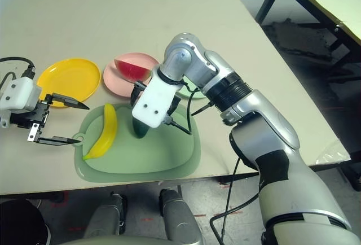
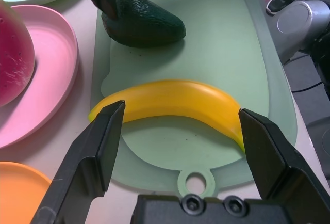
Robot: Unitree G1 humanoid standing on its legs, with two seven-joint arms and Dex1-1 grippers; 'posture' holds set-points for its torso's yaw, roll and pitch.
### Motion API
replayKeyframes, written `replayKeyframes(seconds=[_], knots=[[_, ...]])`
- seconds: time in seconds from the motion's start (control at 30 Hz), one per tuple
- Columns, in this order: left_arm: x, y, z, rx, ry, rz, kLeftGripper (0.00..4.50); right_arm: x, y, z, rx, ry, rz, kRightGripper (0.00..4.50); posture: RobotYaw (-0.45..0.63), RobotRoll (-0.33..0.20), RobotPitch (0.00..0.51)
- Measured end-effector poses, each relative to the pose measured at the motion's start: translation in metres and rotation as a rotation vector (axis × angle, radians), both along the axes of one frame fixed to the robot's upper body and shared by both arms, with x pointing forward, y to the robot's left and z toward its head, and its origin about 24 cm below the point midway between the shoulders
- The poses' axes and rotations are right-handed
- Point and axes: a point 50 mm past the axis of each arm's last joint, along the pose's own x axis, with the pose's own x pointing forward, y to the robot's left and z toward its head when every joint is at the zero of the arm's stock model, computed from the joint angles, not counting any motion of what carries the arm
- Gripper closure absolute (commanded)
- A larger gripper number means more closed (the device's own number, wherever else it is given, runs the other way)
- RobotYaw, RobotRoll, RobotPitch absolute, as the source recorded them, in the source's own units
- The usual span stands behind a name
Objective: Place the fruits into color-matched plates.
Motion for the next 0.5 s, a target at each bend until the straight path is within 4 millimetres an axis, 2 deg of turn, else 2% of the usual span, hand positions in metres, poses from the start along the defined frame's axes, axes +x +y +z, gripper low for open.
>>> replayKeyframes(seconds=[0.5], knots=[[0.0, -0.001, 0.001, 0.002, -0.012, -0.006, 0.0, 0.01, 0.006, -0.018, -0.044, 0.009, -0.03, 0.04, 0.01, 0.0, 0.237]])
